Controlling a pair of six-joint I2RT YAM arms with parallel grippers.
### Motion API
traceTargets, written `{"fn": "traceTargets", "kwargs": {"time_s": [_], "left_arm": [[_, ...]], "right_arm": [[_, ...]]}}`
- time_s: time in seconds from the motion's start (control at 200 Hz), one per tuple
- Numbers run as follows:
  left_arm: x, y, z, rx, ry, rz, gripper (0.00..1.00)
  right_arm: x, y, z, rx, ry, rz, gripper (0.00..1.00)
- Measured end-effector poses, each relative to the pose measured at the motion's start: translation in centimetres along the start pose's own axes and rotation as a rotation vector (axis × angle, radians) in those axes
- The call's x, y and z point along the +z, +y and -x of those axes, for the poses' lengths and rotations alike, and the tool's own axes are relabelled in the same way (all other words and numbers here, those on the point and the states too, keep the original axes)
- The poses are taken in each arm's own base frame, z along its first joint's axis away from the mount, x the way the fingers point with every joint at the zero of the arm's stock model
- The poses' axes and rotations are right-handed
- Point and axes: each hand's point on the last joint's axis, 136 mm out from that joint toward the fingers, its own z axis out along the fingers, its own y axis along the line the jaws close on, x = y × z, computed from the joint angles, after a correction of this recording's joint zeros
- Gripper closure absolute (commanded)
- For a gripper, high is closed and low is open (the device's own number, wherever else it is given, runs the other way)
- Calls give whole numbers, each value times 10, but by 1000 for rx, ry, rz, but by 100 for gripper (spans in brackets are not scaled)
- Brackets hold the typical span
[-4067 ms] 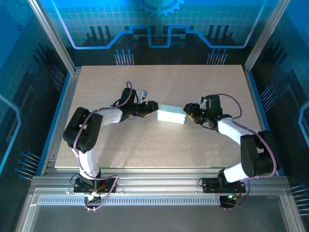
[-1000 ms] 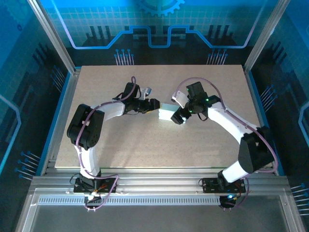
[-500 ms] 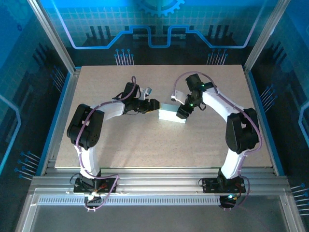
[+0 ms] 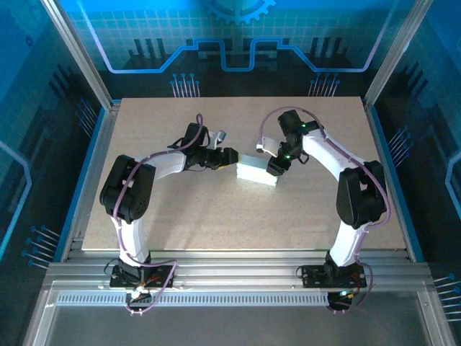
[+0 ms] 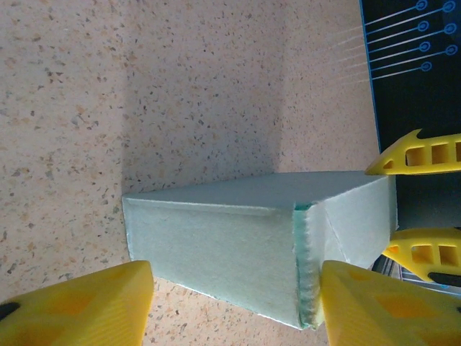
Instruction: Fold the paper box
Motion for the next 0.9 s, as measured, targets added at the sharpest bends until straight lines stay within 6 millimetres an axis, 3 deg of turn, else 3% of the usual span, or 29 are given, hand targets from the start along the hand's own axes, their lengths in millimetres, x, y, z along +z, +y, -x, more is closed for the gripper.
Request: {"fn": "traceTargets", "kwargs": {"time_s": [0.26, 0.36, 0.53, 0.62, 0.715, 0.901], "left_arm": [[-13, -4, -9, -19, -5, 16, 14], [-35, -20, -7, -5, -53, 8, 10], [-84, -43, 13, 66, -219, 25, 10], [-97, -37, 13, 65, -264, 51, 10], [-96, -20, 2, 39, -261, 88, 9], [-94, -1, -12, 3, -244, 134, 9]], "right_arm": [[-8, -12, -4, 14, 19, -93, 64], [-19, -22, -7, 23, 24, -185, 65], [-38, -52, -10, 43, 50, -430, 66], [-41, -70, -5, 36, 77, -596, 66], [-38, -79, 3, 16, 104, -750, 66], [-6, -80, 19, -41, 163, -904, 66]]}}
